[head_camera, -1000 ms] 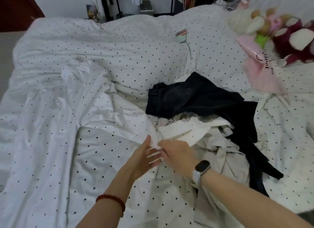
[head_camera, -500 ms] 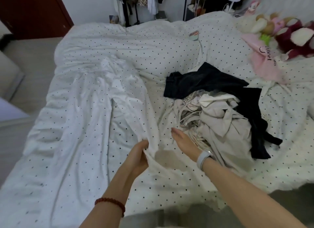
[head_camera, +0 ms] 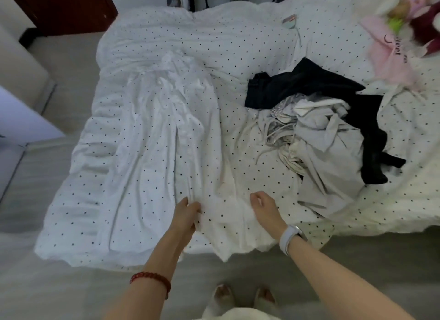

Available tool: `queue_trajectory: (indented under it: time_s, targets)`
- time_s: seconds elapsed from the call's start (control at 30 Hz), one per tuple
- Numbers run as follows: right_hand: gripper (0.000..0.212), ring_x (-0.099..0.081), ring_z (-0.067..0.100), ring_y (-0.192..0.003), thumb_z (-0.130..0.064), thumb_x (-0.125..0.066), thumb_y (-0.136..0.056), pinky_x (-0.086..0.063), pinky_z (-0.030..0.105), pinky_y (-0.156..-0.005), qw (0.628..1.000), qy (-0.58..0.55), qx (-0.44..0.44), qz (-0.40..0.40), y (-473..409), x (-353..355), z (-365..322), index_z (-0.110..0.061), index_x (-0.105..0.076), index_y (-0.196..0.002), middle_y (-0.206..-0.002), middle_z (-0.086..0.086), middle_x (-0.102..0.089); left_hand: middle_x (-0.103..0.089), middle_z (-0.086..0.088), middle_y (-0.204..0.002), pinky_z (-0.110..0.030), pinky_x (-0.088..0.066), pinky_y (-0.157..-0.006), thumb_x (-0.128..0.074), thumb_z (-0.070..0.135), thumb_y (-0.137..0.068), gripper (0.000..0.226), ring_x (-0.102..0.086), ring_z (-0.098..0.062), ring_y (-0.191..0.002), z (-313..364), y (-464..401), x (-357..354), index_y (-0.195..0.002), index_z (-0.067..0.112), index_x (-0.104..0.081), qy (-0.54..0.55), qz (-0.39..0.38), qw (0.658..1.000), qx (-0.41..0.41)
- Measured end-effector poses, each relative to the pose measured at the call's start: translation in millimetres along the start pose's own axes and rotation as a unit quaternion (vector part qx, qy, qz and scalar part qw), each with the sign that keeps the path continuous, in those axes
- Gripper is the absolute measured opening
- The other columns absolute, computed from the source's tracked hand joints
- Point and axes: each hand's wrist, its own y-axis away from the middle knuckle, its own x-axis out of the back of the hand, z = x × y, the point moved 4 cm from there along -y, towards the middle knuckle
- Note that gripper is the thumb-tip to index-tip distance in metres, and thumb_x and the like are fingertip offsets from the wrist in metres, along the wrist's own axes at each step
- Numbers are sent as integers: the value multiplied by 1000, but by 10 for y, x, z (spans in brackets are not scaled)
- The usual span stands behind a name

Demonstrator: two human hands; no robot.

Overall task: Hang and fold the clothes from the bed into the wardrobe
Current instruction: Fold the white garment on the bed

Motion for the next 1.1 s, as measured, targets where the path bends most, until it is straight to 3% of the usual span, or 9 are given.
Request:
queue_trajectory:
  time_s: [0.2, 0.47, 0.63, 0.7, 0.8, 0.9, 0.97, 1.03, 1.1]
  targets:
    - [19, -47, 20, -80, -21, -35, -100, -34, 28, -65, 991, 3, -43, 127, 258, 531, 453, -11, -47, -89, -74, -3, -47, -64, -10, -104, -32, -52, -68, -47, 9, -91, 25, -61, -24, -88, -368, 95, -470, -114, 7, -56, -44, 14, 998, -38]
    - [79, -53, 26, -109, -50, -59, -84, -42, 29, -84, 977, 89, -176, -77, -33, 376, 985, -16, -17, -141, -124, 5, -50, -64, -6, -115, -29, -52, -79, -49, 19, -96, 27, -63, -21, -100, -946, 106, -945, -120, 9, -55, -73, -36, 996, -40]
    - [32, -57, 29, -84, -26, -43, -87, -48, 38, -76, 962, 236, -134, -24, -69, 347, 1201, -11, -38, -114, -94, 8, -58, -64, -4, -108, -37, -52, -85, -49, 19, -97, 15, -62, -22, -98, -1206, 134, -924, -110, 16, -55, -73, -3, 997, -27]
    - [9, -49, 23, -71, -17, -39, -90, -39, 31, -61, 981, 156, -115, 29, 0, 433, 1254, -10, -43, -86, -78, 5, -49, -64, 0, -104, -39, -52, -87, -49, 19, -97, 13, -61, -21, -97, -1273, 162, -911, -108, 16, -53, -61, 15, 998, -27]
    - [26, -35, 15, -60, -7, -36, -90, -26, 25, -54, 987, -8, -156, 48, 63, 595, 1424, -14, -35, -65, -69, 4, -38, -63, 7, -97, -30, -53, -77, -47, 19, -97, 12, -62, -15, -93, -1356, 192, -952, -108, 18, -52, -33, 39, 998, -35]
    - [21, -52, 19, -96, -24, -40, -97, -41, 30, -81, 980, -74, -181, -39, 73, 558, 1406, -11, -54, -105, -107, 8, -54, -63, 7, -98, -20, -48, -71, -45, 19, -98, 14, -60, -14, -94, -1392, 201, -1033, -110, 17, -53, -31, 40, 998, -45]
    - [63, -33, 25, -134, -43, -47, -94, -29, 41, -107, 966, -121, -209, -96, -2, 410, 1358, -17, -22, -146, -146, 5, -33, -64, 4, -100, -21, -50, -74, -44, 19, -99, 16, -62, -13, -93, -1396, 182, -1089, -111, 15, -54, -25, 33, 998, -43]
    - [86, -26, 27, -139, -48, -57, -87, -25, 43, -113, 958, -106, -230, -134, -112, 207, 1275, -22, -4, -150, -154, 4, -20, -65, 4, -101, -22, -52, -77, -44, 20, -99, 19, -63, -10, -92, -1378, 166, -1138, -113, 15, -55, -20, 17, 999, -48]
    - [84, -40, 30, -130, -42, -62, -83, -35, 46, -108, 953, -55, -247, -166, -189, 43, 1242, -21, -14, -148, -148, 7, -34, -66, 1, -106, -28, -53, -84, -45, 22, -98, 22, -64, -14, -98, -1392, 160, -1151, -116, 14, -55, -20, 0, 999, -49]
